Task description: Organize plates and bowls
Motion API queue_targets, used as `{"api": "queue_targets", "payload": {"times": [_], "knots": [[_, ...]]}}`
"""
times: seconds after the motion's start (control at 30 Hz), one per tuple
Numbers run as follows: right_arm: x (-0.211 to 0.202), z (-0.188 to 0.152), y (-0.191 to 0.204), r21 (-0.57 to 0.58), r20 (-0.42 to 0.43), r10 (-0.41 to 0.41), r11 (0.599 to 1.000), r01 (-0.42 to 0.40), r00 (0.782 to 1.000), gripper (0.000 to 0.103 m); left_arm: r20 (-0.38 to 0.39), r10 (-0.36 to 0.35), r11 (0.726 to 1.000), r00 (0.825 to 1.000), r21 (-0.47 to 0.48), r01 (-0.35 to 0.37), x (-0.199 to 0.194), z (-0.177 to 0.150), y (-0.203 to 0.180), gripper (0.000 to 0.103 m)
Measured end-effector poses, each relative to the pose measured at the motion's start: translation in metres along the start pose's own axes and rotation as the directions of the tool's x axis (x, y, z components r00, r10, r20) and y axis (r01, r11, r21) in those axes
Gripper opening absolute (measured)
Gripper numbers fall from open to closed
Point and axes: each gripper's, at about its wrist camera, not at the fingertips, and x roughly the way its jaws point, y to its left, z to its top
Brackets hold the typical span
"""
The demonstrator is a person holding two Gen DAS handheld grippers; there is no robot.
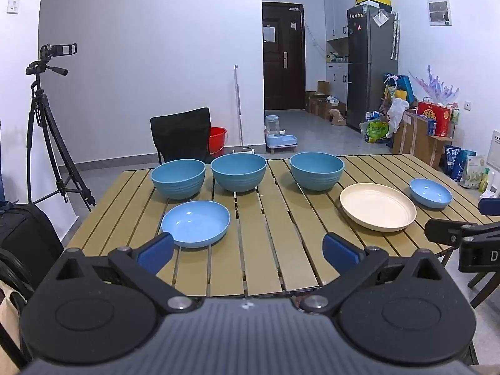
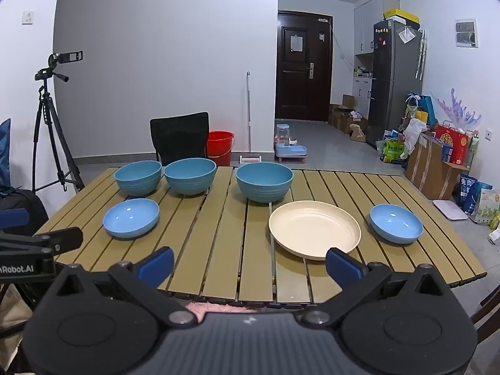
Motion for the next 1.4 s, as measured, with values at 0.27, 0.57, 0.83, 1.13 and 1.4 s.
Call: {"api": "queue_targets", "payload": {"times": [0.27,0.57,0.83,1.13,1.4], "knots": [[0.000,0.000,0.000,-0.004,-0.015,0.001,1.000,-0.001,1.000,0.103,0.006,0.013,1.000,1.000,0.015,-0.013,0.000,-0.003,-0.002,0.103],[0.000,0.000,0.001,-0.008,-0.018,-0.005,1.000,0.005,1.000,0.103,-0.001,0.008,1.000,1.000,0.007,-0.008,-0.001,-0.001,-0.002,0.103],[-0.001,-0.001,-0.003,-0.008,-0.019,-0.004,1.000,0.004,1.000,0.103,0.002,0.005,1.000,1.000,0.006,-0.005,-0.003,0.000,-0.002,0.103],[-0.001,-0.001,-0.001,-0.010,-0.020,-0.005,1.000,0.005,1.000,0.103,0.005,0.004,1.000,1.000,0.007,-0.004,-0.003,-0.001,-0.003,0.103],[-0.001,-0.001,-0.001,-0.012,-0.020,-0.006,1.000,0.005,1.000,0.103,0.009,0.003,1.000,1.000,0.007,-0.003,-0.004,-0.002,-0.002,0.103]]}}
